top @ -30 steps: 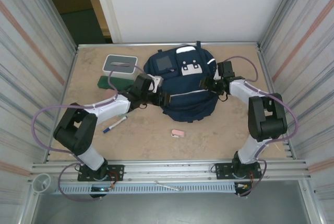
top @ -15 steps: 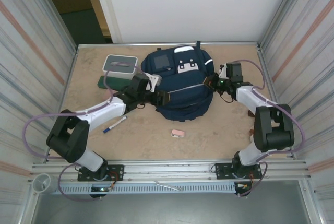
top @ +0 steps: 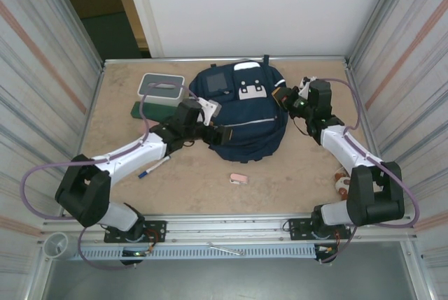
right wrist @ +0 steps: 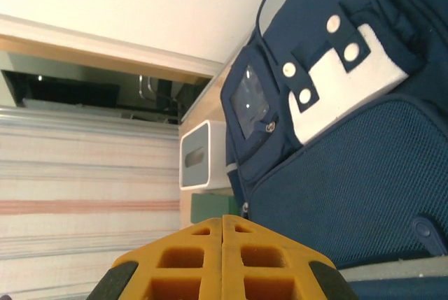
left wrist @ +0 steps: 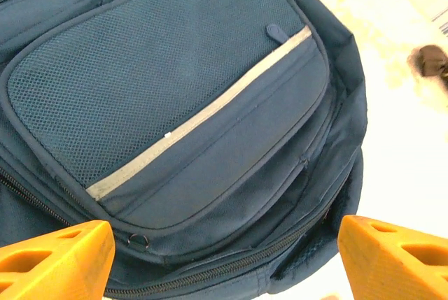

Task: Pack the student bag

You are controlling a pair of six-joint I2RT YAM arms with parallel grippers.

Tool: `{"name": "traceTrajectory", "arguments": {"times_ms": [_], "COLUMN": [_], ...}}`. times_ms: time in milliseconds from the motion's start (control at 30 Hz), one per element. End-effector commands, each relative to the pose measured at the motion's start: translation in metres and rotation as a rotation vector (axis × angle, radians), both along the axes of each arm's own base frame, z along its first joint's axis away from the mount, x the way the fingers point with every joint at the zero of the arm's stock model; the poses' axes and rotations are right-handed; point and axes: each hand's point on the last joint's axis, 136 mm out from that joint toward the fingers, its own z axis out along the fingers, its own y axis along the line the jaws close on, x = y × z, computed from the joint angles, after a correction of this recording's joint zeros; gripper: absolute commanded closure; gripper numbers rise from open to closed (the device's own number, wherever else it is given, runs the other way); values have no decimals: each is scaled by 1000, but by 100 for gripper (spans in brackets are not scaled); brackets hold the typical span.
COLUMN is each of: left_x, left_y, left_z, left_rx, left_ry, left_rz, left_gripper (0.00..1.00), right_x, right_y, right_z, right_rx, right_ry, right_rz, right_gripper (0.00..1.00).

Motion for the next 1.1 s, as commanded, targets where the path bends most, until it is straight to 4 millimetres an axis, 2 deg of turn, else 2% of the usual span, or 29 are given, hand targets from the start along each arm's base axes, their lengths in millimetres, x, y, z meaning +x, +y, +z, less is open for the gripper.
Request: {"name": "traceTrajectory", "arguments": {"times_ms": [0,100,200,333,500,633,733,867,967,1067], "left_x": [7,16,29,41,53,55,53,55,62,71], "left_y": [9,14,12,-1,-2,-17,-28,-32,-32,-33], "left_z": [6,-5,-19,-38,-67,-77,-78,-71,-61,-55], "left_rx": [70,80,-4,-63,-26,-46,-64,-92,-123,-147], "left_ry": [-56,-22,107,227,289,328,337,327,306,300], "left_rz": [23,69,112,123,183,151,127,113,105,96], "left_gripper": [15,15,18,23,26,39,51,63,68,69], "right_x": [-5,-14,-13,1,8,3,0,2,0,-3], "right_y": [-7,-13,-10,-7,0,7,18,32,31,26], "right_z": [3,-27,-48,-80,-116,-139,-144,-123,-105,-89], "right_rx": [-180,-387,-505,-546,-552,-554,-497,-354,-306,-246], "right_ry": [-13,61,98,179,245,291,291,225,188,155], "right_rz": [20,80,160,202,239,273,296,287,254,210], "right_gripper": [97,66,49,34,32,36,52,83,94,100]}}
